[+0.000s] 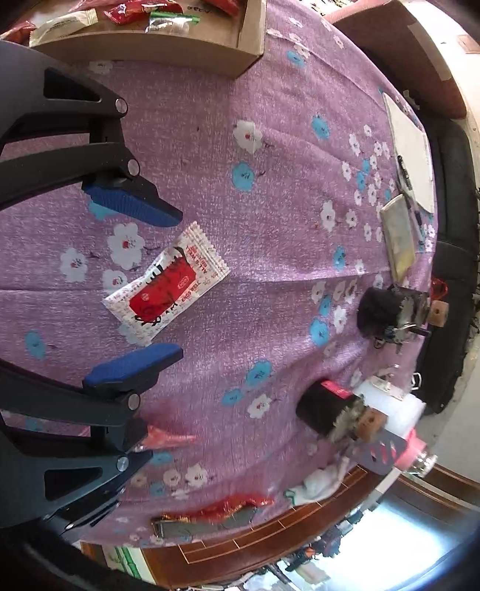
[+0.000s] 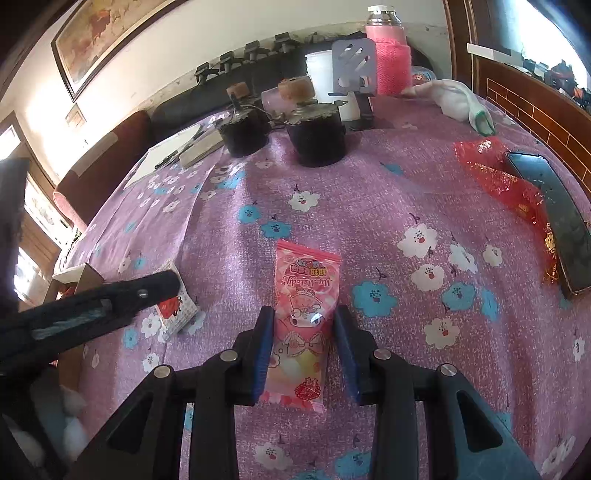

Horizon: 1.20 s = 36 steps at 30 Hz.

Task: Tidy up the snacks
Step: 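Grasp white-and-red packet with left tool while right tool grasps pink cartoon packet, then carry both packets over the cardboard box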

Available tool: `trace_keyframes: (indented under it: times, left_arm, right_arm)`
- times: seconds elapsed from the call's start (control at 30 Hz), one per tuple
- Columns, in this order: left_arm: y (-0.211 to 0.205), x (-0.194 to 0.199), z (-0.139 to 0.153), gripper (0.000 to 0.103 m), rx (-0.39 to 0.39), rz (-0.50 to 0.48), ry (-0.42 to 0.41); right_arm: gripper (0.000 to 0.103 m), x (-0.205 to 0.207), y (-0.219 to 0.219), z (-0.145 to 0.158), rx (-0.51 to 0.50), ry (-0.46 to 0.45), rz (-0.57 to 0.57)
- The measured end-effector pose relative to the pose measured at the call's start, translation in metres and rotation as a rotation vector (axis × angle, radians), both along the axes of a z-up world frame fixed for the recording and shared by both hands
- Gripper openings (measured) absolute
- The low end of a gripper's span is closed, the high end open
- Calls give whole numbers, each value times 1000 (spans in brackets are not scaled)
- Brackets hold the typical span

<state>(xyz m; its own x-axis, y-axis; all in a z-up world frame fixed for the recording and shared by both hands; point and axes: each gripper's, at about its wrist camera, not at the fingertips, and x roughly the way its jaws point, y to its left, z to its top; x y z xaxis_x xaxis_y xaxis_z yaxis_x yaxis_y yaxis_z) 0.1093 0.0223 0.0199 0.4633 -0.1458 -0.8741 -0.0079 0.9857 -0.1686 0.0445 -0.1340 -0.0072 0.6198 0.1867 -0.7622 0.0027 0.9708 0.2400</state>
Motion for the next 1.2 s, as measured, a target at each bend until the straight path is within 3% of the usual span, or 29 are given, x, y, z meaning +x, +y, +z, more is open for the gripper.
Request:
trace_keyframes:
  times: [0.23, 0.33, 0.4, 0.63, 0.83, 1.2]
  left_arm:
    - [-10, 5, -9, 64, 63, -28, -31]
    - [-20, -2, -9, 34, 165, -70, -72]
    - [-21, -6, -9, 31, 169, -83, -75]
    - [-9, -23, 5, 31, 61, -86, -96]
    - [17, -60, 35, 31, -60, -65, -146]
    - [77, -144, 59, 31, -104, 11, -241]
  right_arm:
    - [36, -1, 1, 0, -10, -2, 0]
    - [36, -1, 1, 0, -9, 0, -1]
    - [34, -2, 3, 0, -21, -2, -2]
    - [32, -3, -5, 1, 33, -6, -11]
    - [32, -5, -6, 5, 76, -27, -2]
    - [32, -24, 34, 11, 19, -100, 112]
